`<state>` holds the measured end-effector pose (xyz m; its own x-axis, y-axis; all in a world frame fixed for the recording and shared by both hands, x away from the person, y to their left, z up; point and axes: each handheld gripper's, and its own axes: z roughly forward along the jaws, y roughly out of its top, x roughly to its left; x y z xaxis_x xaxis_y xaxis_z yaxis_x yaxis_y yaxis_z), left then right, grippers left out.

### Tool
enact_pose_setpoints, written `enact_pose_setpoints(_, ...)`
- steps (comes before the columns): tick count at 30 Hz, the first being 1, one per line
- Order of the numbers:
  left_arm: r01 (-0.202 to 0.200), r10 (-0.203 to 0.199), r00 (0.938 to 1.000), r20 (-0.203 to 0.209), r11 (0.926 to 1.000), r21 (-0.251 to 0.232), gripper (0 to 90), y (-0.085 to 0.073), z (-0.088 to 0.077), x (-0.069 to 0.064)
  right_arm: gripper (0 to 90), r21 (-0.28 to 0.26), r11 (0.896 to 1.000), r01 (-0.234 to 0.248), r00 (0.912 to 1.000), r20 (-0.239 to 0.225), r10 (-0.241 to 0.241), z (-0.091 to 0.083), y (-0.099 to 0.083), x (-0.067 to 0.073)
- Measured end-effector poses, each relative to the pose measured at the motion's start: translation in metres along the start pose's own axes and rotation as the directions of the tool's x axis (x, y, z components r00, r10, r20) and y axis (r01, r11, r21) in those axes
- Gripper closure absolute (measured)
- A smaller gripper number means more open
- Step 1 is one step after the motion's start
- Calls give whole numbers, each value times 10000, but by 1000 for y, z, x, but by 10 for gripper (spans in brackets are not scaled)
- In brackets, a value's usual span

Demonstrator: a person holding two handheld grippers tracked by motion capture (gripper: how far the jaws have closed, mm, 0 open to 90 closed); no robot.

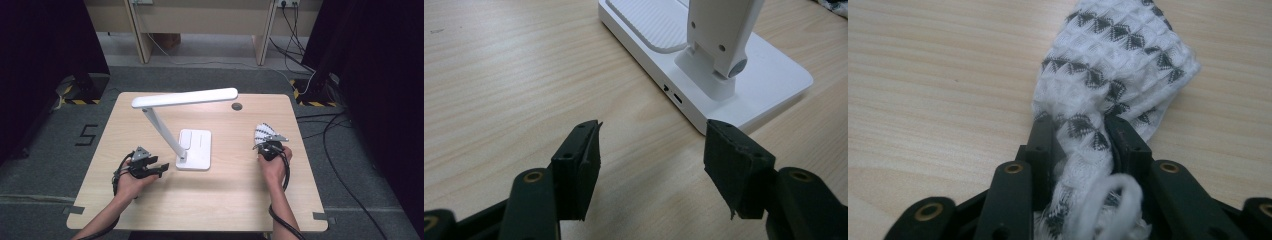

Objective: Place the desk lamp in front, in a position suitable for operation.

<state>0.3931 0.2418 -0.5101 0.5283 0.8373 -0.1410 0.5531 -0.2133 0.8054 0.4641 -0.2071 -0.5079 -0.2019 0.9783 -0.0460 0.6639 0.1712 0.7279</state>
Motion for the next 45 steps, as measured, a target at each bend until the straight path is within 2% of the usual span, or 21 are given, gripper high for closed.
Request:
enact_pose_setpoints(10, -11, 11, 10000, 4, 10000, 82, 387, -4, -1, -1, 720, -70, 10000, 12, 10000, 29, -12, -2, -2, 2)
enact_pose_setpoints(29, -161, 161, 9999, 26, 9998, 155, 385, -5, -3, -4, 739, -150, 9999, -36, 9994, -350, 31, -12, -8, 9)
enact_pose_setpoints(38, -120, 120, 9999, 77, 9999, 86, 382, -7, -6, -6, 743, -301, 9994, 183, 9981, -583, -201, -20, -9, 15)
enact_pose_setpoints(43, -81, 80, 9999, 122, 9999, 75, 375, -9, -7, -7, 744, -417, 9990, 137, 9973, -716, -166, -27, -11, 20)
enact_pose_setpoints(45, -81, 81, 9999, 118, 9999, 79, 375, -9, -7, -7, 744, -515, 9982, 305, 9964, -777, -345, -30, -11, 22)
